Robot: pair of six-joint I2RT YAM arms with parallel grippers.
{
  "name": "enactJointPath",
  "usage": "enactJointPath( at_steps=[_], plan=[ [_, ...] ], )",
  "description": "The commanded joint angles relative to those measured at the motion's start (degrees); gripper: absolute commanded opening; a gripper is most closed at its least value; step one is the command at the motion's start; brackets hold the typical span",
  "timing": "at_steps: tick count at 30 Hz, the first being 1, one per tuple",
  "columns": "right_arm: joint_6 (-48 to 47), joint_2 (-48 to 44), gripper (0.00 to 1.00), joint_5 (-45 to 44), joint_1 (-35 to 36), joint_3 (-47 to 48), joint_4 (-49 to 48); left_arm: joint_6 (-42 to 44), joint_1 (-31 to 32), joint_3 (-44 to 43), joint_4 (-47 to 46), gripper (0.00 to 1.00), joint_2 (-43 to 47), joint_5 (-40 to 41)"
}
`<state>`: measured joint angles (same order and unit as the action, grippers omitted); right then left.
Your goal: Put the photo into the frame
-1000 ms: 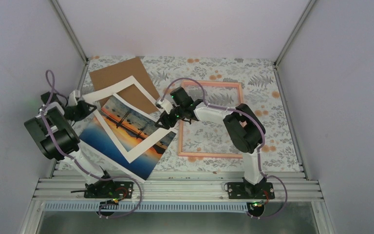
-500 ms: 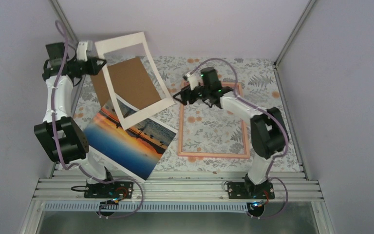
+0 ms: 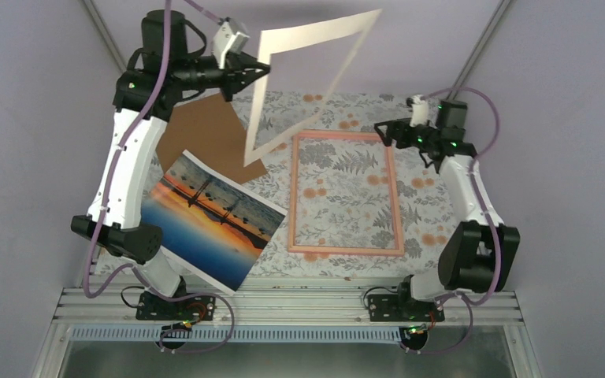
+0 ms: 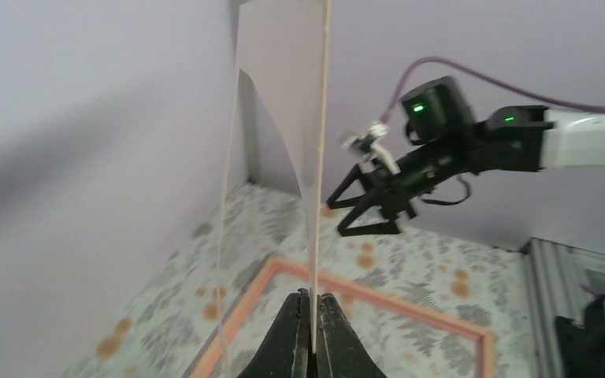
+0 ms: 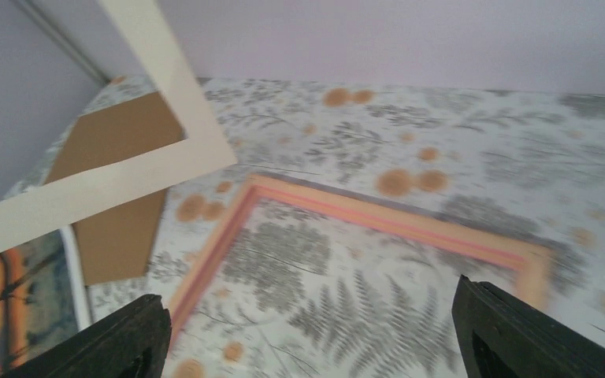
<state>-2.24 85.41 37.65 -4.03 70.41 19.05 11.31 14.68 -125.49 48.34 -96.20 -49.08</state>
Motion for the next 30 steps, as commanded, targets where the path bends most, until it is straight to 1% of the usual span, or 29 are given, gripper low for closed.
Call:
enactJointPath(
  at_steps=[1, 3, 6, 7, 10, 11, 14, 17, 18, 22, 24, 30],
  plan=[
    [-4.7, -7.0, 0.89, -2.2, -6.9, -3.9, 4.7, -1.5, 7.3, -5.3, 0.3, 0.02, -1.3, -0.9],
    [-4.8, -9.3, 0.90, -3.6, -10.8, -5.1, 5.2, -4.7, 9.4, -4.9, -1.8, 0.02, -2.0, -3.2],
    [-4.9, -11.3, 0.90, -3.2, -17.2, -6.2, 6.4, -10.0, 12.4, -3.8, -5.5, 0.02, -3.6, -6.7],
    [-4.7, -11.7, 0.90, -3.3, -19.3, -6.4, 6.6, -11.7, 13.1, -2.9, -6.9, 0.02, -4.0, -8.0],
    [-4.0, -12.5, 0.95, -4.5, -25.2, -6.4, 6.5, -17.6, 14.1, 1.6, -12.4, 0.02, -4.8, -10.9],
    [-3.5, -12.5, 0.95, -4.7, -26.6, -6.4, 6.5, -20.0, 14.1, 4.2, -14.9, 0.02, -5.0, -11.4],
    [-2.8, -12.2, 0.95, -5.1, -29.4, -7.0, 6.8, -26.3, 13.7, 16.0, -24.6, 0.02, -4.2, -11.6],
    [-2.6, -12.3, 0.95, -5.0, -30.6, -8.2, 6.8, -33.6, 13.0, 29.7, -37.9, 0.02, -2.8, -8.7],
    [-2.5, -12.3, 0.95, -4.9, -30.6, -8.7, 6.8, -34.8, 12.7, 32.8, -40.6, 0.02, -3.2, -7.5],
    [-2.7, -12.1, 0.94, -4.3, -30.7, -9.8, 6.6, -35.9, 11.0, 40.1, -47.4, 0.02, -7.1, -4.2],
    [-3.1, -11.7, 0.94, -3.7, -30.6, -9.9, 6.7, -33.8, 10.3, 40.3, -47.0, 0.03, -10.0, -2.4],
    [-2.2, -9.7, 0.93, -3.1, -30.6, -9.4, 6.4, -32.4, 8.6, 39.9, -47.4, 0.02, -17.1, -1.7]
  ],
)
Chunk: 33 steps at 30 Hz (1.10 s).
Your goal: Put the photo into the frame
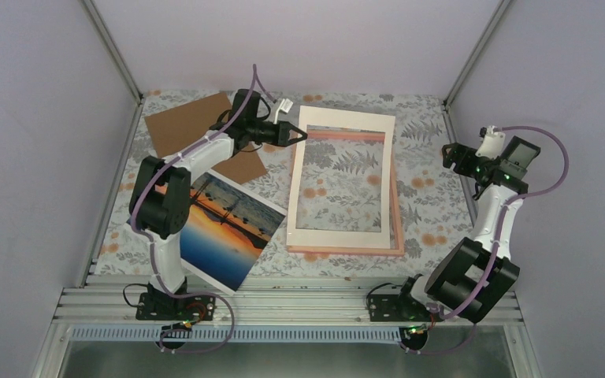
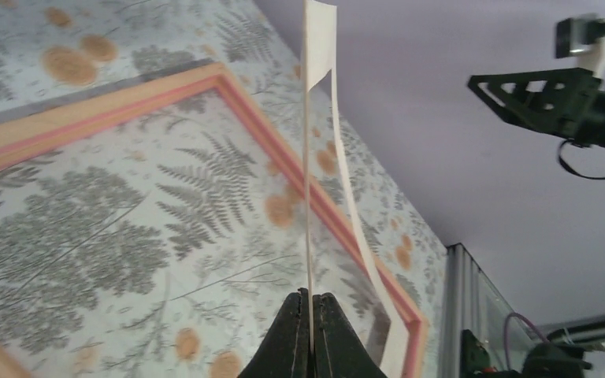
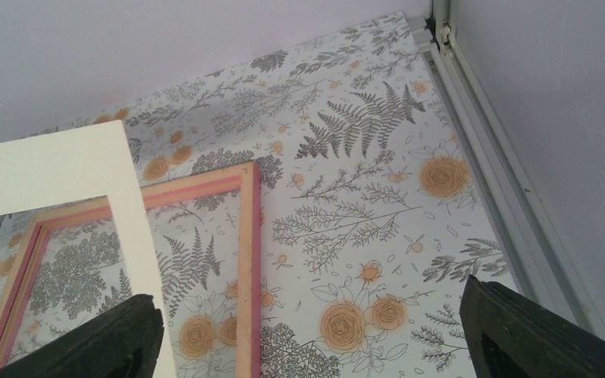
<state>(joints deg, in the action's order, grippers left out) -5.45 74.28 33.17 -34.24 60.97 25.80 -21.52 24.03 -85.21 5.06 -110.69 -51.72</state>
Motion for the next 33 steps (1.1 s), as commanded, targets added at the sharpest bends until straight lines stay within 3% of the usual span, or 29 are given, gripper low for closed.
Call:
enactJointPath(
  at_steps=[1, 8, 24, 33],
  plan=[
    [1.2, 1.7, 0.93, 1.5, -0.4, 0.0, -0.2, -0.1, -1.0, -0.4, -4.8, 0.02, -3.4, 0.9],
    [1.8, 2.6, 0.92, 1.4, -0.2, 0.1, -0.4, -6.4, -1.6, -0.8, -10.6, 0.02, -9.0, -0.6],
    [1.0, 2.9, 0.91, 0.8, 0.3, -0.2, -0.3, -5.2, -0.6, 0.0, -12.5, 0.03, -10.7, -9.9],
    [0.7, 2.7, 0.91, 1.3, 0.3, -0.9, -0.6, -6.0, 0.7, 0.7, -11.6, 0.03, -12.2, -6.2]
  ],
)
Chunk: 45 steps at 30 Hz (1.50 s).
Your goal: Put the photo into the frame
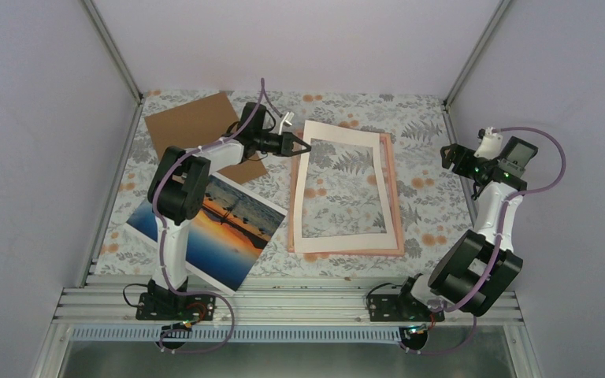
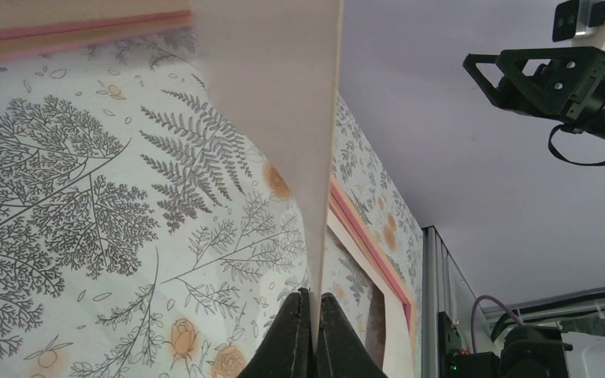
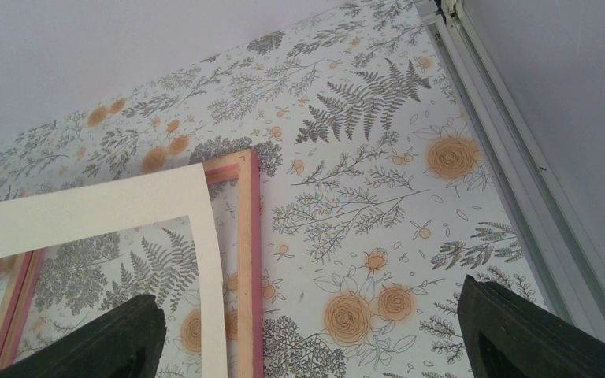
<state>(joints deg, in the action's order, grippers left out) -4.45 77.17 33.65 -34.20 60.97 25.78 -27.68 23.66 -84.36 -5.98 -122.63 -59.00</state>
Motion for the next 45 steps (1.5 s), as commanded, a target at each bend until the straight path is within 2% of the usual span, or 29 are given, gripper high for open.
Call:
enactJointPath(
  at_steps=[1, 5, 11, 15, 25, 29, 36, 40, 45],
  plan=[
    [-0.2, -0.2, 0.91, 0.9, 0.3, -1.0, -0.6, 0.7, 1.0, -0.8, 1.5, 0.04, -0.6, 2.8],
    [-0.5, -0.2, 0.91, 1.1, 0.3, -1.0, -0.6, 1.7, 1.0, -1.8, 3.6, 0.04, -1.2, 5.9],
    [-0.9, -0.8, 0.91, 1.1, 0.3, -1.7, -0.6, -0.2, 1.4, 1.6, -6.3, 0.02, 0.7, -1.5],
    [-1.3, -1.1, 0.91, 1.0, 0.3, -2.0, -0.4, 1.5, 2.0, 1.5, -8.9, 0.02, 1.4, -5.4],
    [-1.7, -1.1, 0.91, 0.9, 0.3, -2.0, -0.4, -1.2, 2.7, 2.3, -15.3, 0.02, 1.4, -8.3],
    [-1.7, -1.2, 0.91, 0.7, 0.3, -1.9, -0.1, 0.9, 2.5, 3.3, -13.5, 0.02, 3.2, -9.6],
    [-2.1, -1.6, 0.91, 0.6, 0.3, -1.8, 0.5, 2.1, 1.9, 5.2, -16.1, 0.02, 4.2, -11.2],
    [-2.5, -2.0, 0.91, 0.3, 0.3, -2.1, 0.6, 4.7, 1.9, 6.2, -13.4, 0.02, 6.4, -12.1],
    [-1.9, -1.6, 0.91, 0.8, 0.3, -2.3, 0.5, 3.9, 2.1, 9.1, -18.7, 0.02, 8.1, -14.1]
  ],
)
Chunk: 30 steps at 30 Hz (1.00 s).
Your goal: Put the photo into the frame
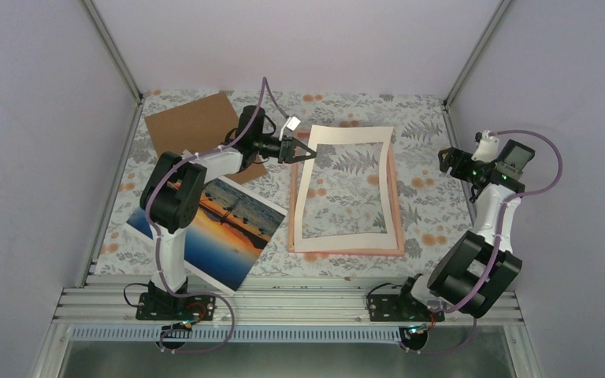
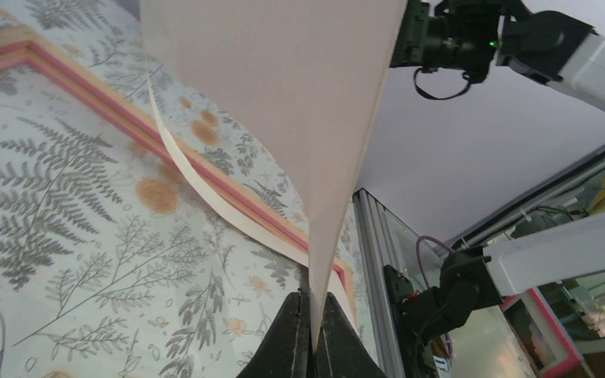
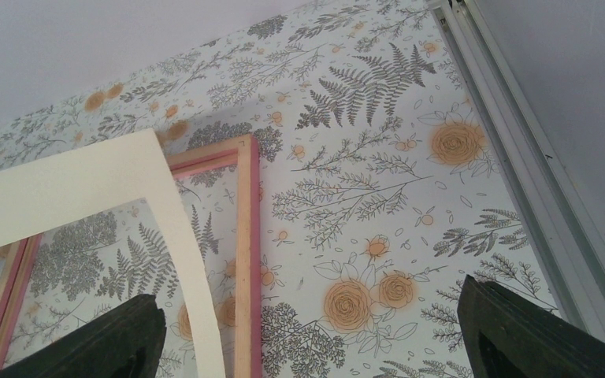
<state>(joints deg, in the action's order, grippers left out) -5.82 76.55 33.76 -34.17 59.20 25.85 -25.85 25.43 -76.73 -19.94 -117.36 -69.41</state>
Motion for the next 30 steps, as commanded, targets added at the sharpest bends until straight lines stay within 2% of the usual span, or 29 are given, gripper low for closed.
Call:
enactJointPath(
  at_steps=[1, 6, 12, 17, 30],
  plan=[
    [-0.6, -1.0, 0.91, 0.7, 0.3, -0.6, 0.4, 2.0, 0.4, 1.5, -5.3, 0.02, 2.7, -4.1],
    [-0.7, -1.1, 0.91, 0.9, 0.2, -0.5, 0.5, 1.1, 0.7, 0.4, -6.5, 0.02, 0.7, -5.0],
    [-0.5, -1.6, 0.91, 0.9, 0.2, -1.0, 0.7, 4.2, 1.1, -2.7, -3.9, 0.02, -0.6, -5.6],
    [-0.4, -2.2, 0.91, 0.9, 0.3, -1.5, 0.8, 12.8, 1.3, -7.7, 7.0, 0.02, -1.6, -6.2],
    [-0.4, -3.2, 0.91, 0.9, 0.2, -2.1, 0.9, 22.8, 1.3, -17.3, 20.0, 0.02, -7.2, -5.5]
  ],
)
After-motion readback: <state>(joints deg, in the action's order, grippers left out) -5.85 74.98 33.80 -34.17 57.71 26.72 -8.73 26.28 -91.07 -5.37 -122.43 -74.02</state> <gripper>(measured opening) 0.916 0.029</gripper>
